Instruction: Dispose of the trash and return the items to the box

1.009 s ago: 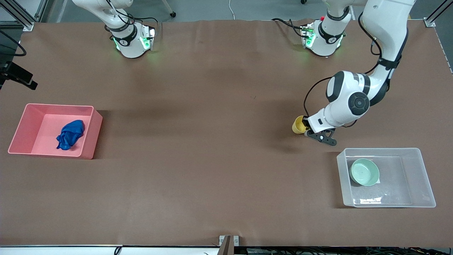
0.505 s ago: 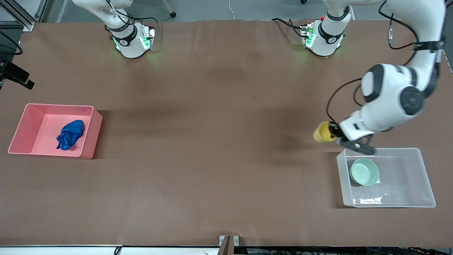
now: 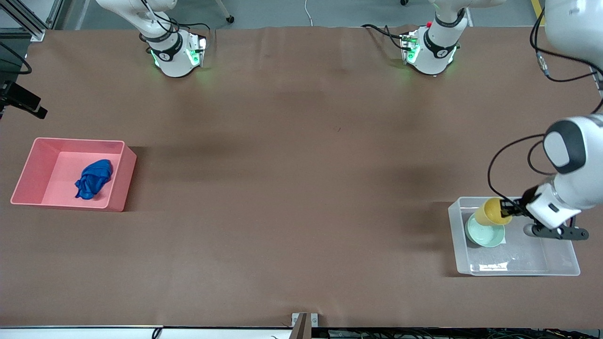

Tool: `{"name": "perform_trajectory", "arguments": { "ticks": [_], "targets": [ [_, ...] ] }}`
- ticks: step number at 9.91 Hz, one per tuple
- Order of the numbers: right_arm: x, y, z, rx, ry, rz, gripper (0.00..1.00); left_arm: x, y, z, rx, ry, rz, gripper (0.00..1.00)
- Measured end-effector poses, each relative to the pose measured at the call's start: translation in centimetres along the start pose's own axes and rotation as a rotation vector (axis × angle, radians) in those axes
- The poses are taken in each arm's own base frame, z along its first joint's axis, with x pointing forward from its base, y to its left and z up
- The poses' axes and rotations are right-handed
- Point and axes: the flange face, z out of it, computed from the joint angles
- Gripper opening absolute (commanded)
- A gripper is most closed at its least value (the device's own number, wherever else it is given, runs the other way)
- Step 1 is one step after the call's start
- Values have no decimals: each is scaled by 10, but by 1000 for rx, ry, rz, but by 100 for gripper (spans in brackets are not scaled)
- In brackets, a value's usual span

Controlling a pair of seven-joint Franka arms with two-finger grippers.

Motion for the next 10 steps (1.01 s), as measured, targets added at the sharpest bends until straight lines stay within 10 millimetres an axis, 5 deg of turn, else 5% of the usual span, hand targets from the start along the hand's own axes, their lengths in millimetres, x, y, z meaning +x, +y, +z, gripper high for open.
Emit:
{"name": "perform_trajectory", "arguments": {
  "ticks": [2, 4, 5, 6, 8, 10],
  "targets": [
    [0, 0, 0, 0, -2, 0, 100, 7, -25, 43, 15, -43, -27, 4],
    [-1, 0, 1, -1, -13, -5, 100, 8, -37, 64, 13, -35, -48, 16],
    [-1, 0, 2, -1, -15, -7, 100, 10, -38, 69, -6, -16, -66, 46],
    [-1, 1, 2, -1, -16, -6, 100, 10, -38, 73, -28, -8, -83, 93],
    [-1, 2, 2, -1, -16, -6, 100, 12, -43, 67, -38, 15, -101, 100],
    [-1, 2, 2, -1, -16, -6, 100, 19, -42, 21, -34, 85, -96, 100]
  ]
}}
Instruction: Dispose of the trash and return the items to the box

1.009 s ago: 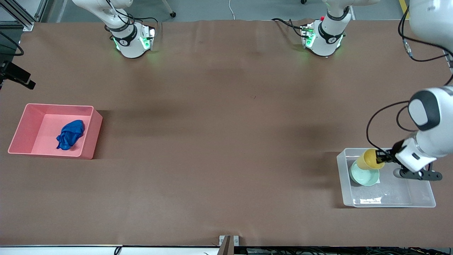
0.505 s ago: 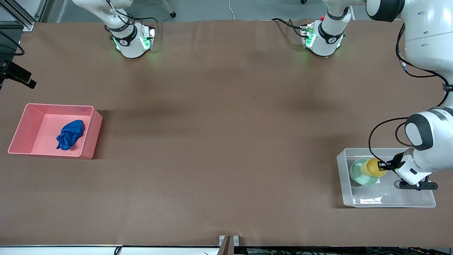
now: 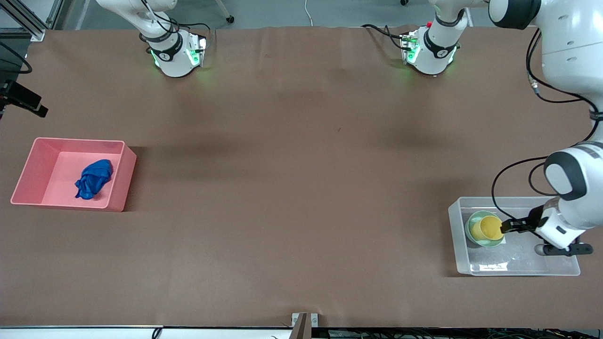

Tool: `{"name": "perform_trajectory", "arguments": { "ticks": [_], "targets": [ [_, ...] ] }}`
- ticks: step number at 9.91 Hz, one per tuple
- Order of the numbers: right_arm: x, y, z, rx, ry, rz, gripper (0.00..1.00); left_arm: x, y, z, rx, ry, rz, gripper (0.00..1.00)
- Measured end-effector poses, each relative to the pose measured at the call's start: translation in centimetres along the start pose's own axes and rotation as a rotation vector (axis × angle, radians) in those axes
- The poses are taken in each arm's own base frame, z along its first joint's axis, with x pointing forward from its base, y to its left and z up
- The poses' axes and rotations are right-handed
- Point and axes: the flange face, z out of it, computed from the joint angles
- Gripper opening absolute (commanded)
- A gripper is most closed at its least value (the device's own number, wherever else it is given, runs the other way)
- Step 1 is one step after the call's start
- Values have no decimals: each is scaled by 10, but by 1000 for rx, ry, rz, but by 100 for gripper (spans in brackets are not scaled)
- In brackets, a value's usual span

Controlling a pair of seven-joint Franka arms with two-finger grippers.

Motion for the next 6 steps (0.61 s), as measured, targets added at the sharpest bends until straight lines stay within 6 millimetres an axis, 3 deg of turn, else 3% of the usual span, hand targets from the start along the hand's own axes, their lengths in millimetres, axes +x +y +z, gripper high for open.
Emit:
{"name": "perform_trajectory", "arguments": {
  "ticks": [2, 4, 6],
  "targets": [
    [0, 1, 0, 0, 0, 1, 100, -4, 10, -71, 26, 36, 37, 100],
    [0, 2, 0, 0, 0, 2, 100, -31, 21, -135, 44, 56, 68, 100],
    [1, 3, 0, 0, -1, 2, 100, -66, 46, -187, 19, 47, 107, 100]
  ]
}}
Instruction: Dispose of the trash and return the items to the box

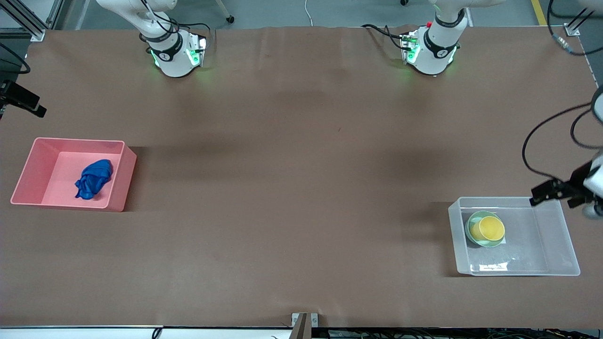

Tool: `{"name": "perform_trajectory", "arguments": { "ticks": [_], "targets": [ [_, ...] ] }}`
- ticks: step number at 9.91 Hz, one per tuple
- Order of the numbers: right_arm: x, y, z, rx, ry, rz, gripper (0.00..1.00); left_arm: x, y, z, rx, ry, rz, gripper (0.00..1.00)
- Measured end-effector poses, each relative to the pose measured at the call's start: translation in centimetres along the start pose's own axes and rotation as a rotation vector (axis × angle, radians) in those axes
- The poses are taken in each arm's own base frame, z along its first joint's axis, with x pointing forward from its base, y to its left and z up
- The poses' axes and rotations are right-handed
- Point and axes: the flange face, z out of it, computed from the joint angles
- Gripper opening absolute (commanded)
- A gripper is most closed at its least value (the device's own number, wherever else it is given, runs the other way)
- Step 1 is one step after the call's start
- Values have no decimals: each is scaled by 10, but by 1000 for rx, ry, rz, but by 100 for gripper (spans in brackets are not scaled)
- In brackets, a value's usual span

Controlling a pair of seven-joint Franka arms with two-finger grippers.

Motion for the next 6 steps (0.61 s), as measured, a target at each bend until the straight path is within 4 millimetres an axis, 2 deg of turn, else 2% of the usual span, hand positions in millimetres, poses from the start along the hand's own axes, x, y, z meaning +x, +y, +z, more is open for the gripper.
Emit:
{"name": "perform_trajectory", "arguments": {
  "ticks": [2, 4, 5, 6],
  "targets": [
    [0, 0, 0, 0, 0, -1, 100, -22, 17, -53, 1, -31, 31, 100],
    [0, 1, 0, 0, -1, -1, 100, -28, 21, -105, 22, -38, -5, 100],
    [0, 1, 0, 0, -1, -1, 100, -28, 27, -126, 23, -46, -32, 100],
    [0, 1, 0, 0, -1, -1, 100, -29, 32, -137, 21, -57, -53, 100]
  ]
}}
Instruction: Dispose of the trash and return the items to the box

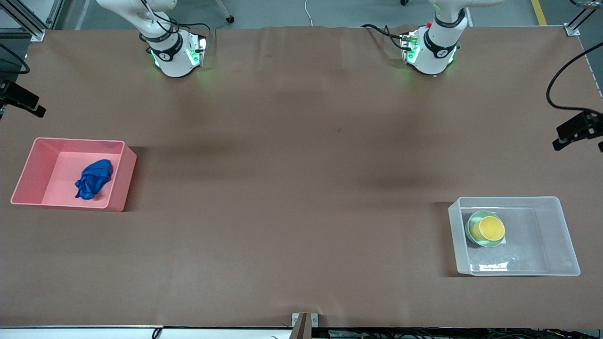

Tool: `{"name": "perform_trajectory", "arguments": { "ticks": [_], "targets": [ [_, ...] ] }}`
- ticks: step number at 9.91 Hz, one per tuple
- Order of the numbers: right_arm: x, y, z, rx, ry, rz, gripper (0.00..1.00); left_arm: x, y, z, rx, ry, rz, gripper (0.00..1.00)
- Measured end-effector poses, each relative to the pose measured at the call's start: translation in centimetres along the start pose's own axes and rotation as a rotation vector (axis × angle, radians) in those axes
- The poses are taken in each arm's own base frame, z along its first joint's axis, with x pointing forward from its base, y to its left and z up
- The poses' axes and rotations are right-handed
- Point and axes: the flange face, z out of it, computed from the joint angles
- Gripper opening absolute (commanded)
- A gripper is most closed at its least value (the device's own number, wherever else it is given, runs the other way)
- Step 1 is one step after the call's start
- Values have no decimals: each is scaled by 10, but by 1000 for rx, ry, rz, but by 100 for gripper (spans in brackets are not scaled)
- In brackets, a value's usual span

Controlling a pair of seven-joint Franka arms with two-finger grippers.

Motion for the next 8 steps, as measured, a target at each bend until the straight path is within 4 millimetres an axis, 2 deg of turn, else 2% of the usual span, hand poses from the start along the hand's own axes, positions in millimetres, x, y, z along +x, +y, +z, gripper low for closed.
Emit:
{"name": "perform_trajectory", "arguments": {
  "ticks": [5, 8],
  "targets": [
    [0, 4, 0, 0, 0, -18, 100, -12, 18, 7, -10, -70, -1, 100],
    [0, 6, 0, 0, 0, -19, 100, -21, 18, 3, -13, -69, 0, 100]
  ]
}}
